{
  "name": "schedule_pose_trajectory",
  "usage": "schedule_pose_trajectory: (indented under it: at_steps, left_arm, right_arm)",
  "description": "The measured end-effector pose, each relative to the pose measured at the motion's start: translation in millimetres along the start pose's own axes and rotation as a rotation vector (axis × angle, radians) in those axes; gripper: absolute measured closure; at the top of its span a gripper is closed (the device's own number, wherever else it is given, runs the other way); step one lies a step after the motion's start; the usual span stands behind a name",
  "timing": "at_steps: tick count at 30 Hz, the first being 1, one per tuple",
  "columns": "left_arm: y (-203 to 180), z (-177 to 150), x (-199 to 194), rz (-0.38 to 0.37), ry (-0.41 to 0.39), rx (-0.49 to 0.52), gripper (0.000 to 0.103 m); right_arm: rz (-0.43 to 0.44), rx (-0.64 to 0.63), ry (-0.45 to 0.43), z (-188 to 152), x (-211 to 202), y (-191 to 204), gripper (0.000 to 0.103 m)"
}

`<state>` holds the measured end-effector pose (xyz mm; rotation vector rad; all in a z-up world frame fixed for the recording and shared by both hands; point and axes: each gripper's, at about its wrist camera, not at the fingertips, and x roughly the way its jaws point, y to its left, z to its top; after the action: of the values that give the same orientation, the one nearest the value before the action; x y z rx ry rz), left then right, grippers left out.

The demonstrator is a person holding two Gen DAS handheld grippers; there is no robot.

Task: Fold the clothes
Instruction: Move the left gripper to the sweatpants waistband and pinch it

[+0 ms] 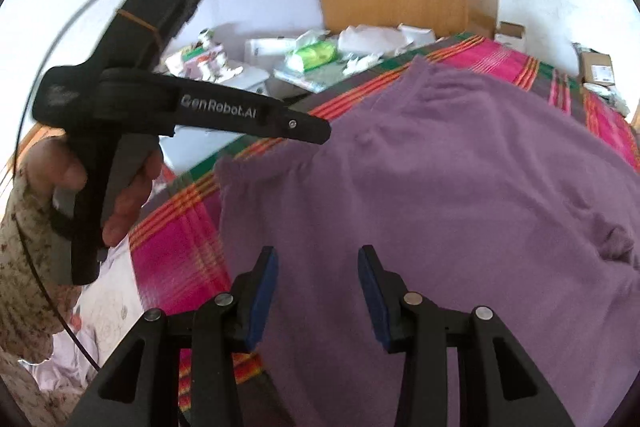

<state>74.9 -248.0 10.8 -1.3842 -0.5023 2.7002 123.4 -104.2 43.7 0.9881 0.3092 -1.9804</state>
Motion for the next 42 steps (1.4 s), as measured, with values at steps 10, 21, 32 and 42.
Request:
schedule_pose_trajectory:
  at_steps: [10, 21, 32, 42]
  left_arm:
    - [14.7, 54.1, 52.1, -0.110, 0.128, -0.035, 0.074]
    - [12.4, 45.9, 48.3, -0.145, 0.165, -0.029, 0.074]
    - [29.1, 38.9, 46.1, -0.267, 0.186, -0.187, 0.074]
    - [30.2, 37.1, 30.4, -0.049, 0.058, -0.153, 0.103]
  right_arm:
    - [-0.012, 0.073, -0.018, 32.5, 24.7, -9.2, 0.060]
    - [-0.001, 0.103, -0.010, 31.6, 27.2, -14.6, 0.060]
    - [0.013, 0.123, -0.001, 26.9, 27.3, -15.4, 0.060]
    - [0.031, 0.121, -0.007, 31.0, 30.7, -12.6, 0.060]
